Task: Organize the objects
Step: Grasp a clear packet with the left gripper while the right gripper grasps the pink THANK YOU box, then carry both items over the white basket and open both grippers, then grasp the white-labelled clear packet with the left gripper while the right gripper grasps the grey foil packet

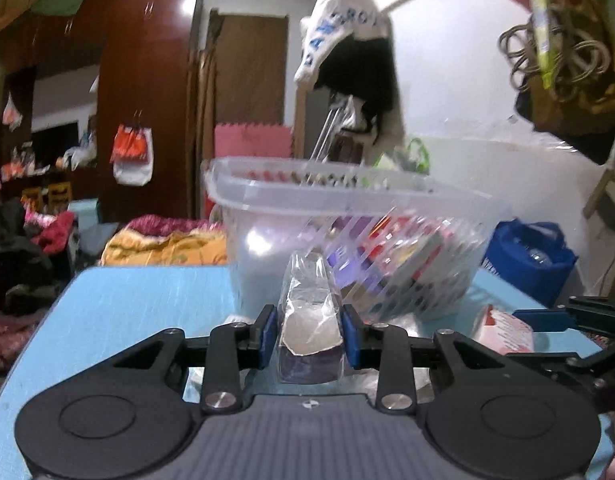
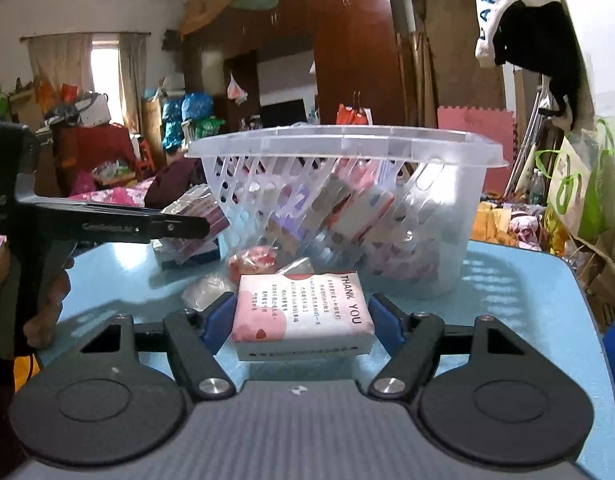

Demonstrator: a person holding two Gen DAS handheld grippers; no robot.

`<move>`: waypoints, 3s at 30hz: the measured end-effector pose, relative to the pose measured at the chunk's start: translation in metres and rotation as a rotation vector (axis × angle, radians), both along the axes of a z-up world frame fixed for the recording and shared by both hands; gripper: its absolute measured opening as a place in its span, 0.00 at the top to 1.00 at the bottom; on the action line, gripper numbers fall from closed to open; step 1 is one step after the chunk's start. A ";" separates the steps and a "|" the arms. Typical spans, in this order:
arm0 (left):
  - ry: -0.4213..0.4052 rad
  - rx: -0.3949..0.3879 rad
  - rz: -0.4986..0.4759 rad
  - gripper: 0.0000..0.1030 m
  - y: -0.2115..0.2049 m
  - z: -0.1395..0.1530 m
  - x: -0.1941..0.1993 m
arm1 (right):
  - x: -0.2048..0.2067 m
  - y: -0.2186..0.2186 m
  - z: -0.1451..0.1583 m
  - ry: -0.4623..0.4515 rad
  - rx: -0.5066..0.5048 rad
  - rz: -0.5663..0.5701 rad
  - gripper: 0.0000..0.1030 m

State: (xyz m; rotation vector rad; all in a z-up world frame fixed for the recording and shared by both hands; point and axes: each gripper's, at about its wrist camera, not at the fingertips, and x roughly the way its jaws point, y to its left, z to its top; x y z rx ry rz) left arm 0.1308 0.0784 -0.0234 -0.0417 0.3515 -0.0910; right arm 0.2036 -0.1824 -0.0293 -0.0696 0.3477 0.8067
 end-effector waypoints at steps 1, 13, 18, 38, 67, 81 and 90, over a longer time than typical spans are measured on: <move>-0.017 -0.008 -0.008 0.63 0.001 0.001 -0.003 | -0.001 -0.001 0.001 -0.006 0.010 -0.003 0.28; -0.178 -0.054 -0.087 0.63 -0.002 0.010 -0.046 | -0.014 -0.026 0.009 -0.076 0.171 -0.066 0.28; -0.254 -0.039 -0.118 0.63 -0.012 0.048 -0.058 | -0.022 -0.037 0.054 -0.147 0.215 -0.097 0.28; 0.085 -0.040 0.035 0.32 -0.004 0.096 0.120 | 0.098 0.066 0.113 -0.087 -0.045 -0.160 0.11; 0.291 0.001 0.091 0.17 0.046 -0.006 0.048 | 0.031 0.060 0.000 0.149 -0.226 0.007 0.55; 0.250 0.103 0.019 0.56 0.018 -0.011 0.037 | 0.021 0.021 -0.006 0.162 -0.162 0.013 0.57; 0.072 -0.074 -0.075 0.57 0.032 0.005 -0.008 | 0.010 0.014 -0.005 0.069 -0.101 -0.020 0.61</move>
